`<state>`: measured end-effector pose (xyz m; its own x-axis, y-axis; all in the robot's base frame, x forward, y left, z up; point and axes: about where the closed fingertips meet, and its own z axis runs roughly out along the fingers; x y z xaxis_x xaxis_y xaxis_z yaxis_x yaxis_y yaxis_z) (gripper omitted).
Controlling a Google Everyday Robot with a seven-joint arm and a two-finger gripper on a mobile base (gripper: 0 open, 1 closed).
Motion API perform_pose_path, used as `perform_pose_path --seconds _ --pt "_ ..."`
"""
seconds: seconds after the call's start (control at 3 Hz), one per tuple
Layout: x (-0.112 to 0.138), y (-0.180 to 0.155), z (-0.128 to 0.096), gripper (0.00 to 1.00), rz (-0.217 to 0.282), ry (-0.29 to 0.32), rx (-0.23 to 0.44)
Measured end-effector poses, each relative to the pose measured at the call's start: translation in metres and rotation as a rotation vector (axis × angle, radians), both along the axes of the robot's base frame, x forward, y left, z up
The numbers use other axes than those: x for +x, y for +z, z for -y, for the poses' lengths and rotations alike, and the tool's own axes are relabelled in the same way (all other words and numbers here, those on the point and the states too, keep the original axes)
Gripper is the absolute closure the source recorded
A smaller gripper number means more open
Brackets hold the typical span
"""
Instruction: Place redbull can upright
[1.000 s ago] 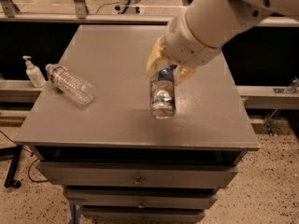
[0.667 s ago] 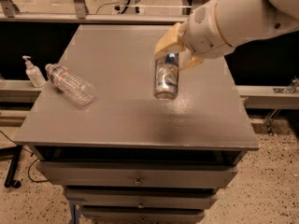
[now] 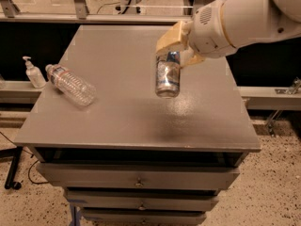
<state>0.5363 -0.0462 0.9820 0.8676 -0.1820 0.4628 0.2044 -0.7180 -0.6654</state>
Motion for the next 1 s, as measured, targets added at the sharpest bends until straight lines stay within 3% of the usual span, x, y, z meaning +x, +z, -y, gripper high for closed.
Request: perform_pose_path --seconds 0.33,0.67,1.0 --pt "-0.004 0.015 -0.007 1.00 0.068 0.074 0.062" --pt "-0.006 0.031 -0.025 1.00 0.201 0.227 0.143" --pt "-0.005 0.036 -0.033 1.00 0.352 0.367 0.171"
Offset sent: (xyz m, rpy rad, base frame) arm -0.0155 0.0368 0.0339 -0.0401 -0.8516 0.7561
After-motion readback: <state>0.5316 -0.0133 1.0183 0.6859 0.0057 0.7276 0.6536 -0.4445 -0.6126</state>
